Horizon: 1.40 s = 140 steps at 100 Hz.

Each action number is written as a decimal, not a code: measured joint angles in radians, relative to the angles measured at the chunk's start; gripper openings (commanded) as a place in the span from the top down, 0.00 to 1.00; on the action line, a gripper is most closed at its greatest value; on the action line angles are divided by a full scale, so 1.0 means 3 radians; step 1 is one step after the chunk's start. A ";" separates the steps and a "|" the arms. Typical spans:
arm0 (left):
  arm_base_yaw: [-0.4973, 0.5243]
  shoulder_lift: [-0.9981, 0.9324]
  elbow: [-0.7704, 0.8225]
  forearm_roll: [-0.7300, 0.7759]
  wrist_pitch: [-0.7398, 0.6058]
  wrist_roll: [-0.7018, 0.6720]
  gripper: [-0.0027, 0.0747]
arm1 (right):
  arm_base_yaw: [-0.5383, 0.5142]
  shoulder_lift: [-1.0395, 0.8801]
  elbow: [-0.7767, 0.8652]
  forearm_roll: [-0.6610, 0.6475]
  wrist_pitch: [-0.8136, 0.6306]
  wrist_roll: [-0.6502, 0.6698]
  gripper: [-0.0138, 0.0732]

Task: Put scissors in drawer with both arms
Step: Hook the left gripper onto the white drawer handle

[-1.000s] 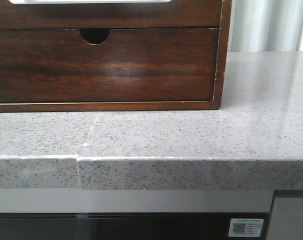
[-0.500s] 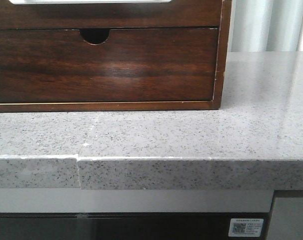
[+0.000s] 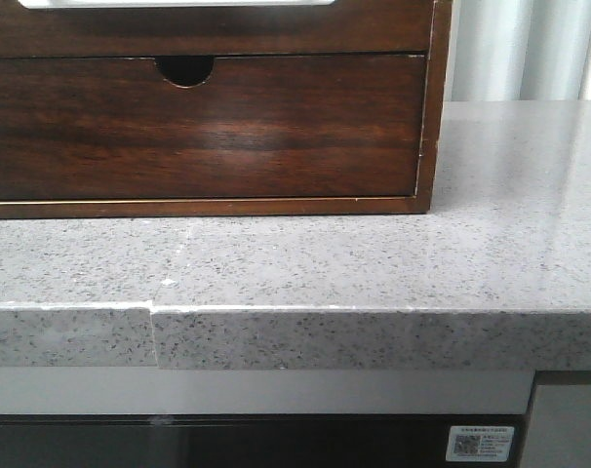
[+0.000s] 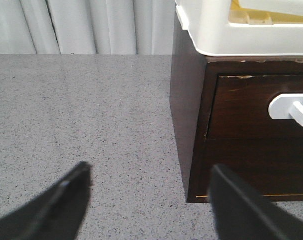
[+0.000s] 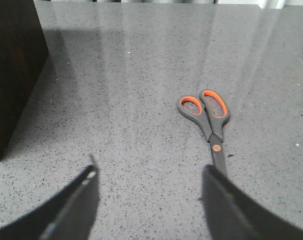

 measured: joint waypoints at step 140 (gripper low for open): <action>0.0000 0.1650 0.0263 -0.5565 0.0531 0.2494 0.56 | 0.0000 0.0000 0.0000 -0.0005 -0.0013 0.0000 0.27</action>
